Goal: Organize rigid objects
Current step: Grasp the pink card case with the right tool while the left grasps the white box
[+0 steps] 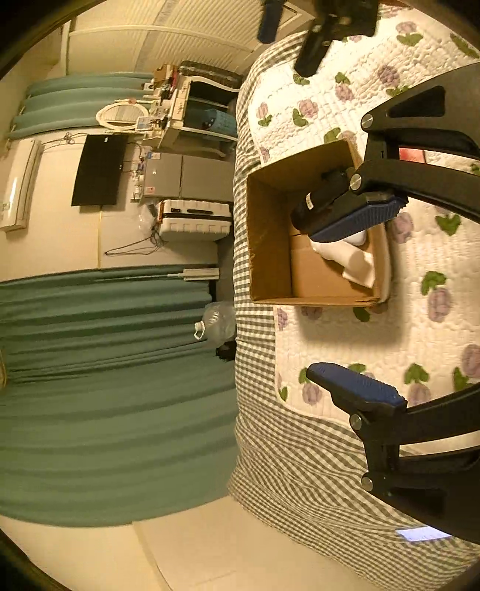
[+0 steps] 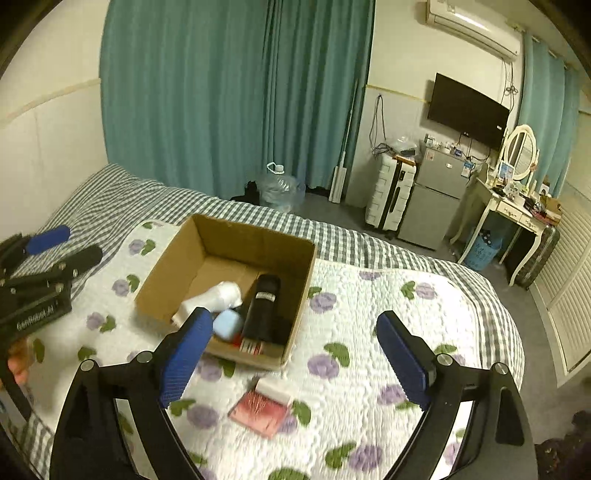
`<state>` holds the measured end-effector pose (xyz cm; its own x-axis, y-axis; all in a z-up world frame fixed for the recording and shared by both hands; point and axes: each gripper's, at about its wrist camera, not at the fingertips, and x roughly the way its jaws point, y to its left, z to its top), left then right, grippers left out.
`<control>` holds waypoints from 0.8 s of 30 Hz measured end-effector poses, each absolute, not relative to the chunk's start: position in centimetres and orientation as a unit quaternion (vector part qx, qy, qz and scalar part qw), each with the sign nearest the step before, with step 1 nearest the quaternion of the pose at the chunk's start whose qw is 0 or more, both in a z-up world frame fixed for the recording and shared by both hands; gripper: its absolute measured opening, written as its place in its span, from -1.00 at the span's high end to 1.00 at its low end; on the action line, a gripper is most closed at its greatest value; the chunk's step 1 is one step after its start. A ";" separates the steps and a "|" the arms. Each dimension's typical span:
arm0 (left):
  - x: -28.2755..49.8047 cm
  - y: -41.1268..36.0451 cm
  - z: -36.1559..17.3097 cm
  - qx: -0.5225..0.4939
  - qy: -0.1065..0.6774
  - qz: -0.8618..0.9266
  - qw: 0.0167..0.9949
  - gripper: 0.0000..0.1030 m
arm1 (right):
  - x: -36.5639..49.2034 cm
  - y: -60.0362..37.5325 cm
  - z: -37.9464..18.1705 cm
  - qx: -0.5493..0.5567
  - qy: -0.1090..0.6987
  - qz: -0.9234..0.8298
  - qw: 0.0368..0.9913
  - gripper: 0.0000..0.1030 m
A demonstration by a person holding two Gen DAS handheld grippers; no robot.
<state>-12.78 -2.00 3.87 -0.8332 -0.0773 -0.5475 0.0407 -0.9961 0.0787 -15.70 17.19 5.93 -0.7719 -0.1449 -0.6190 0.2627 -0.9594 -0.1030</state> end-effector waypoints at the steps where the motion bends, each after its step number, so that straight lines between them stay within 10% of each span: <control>1: -12.3 -2.0 3.8 0.290 -0.027 -0.956 0.030 -0.39 | -14.9 17.2 5.8 0.319 0.093 -0.938 0.105 -0.80; 24: -13.4 -3.8 -11.5 0.383 -0.032 -0.921 0.059 -0.40 | -19.1 15.6 -14.4 0.477 0.047 -0.875 0.066 -0.92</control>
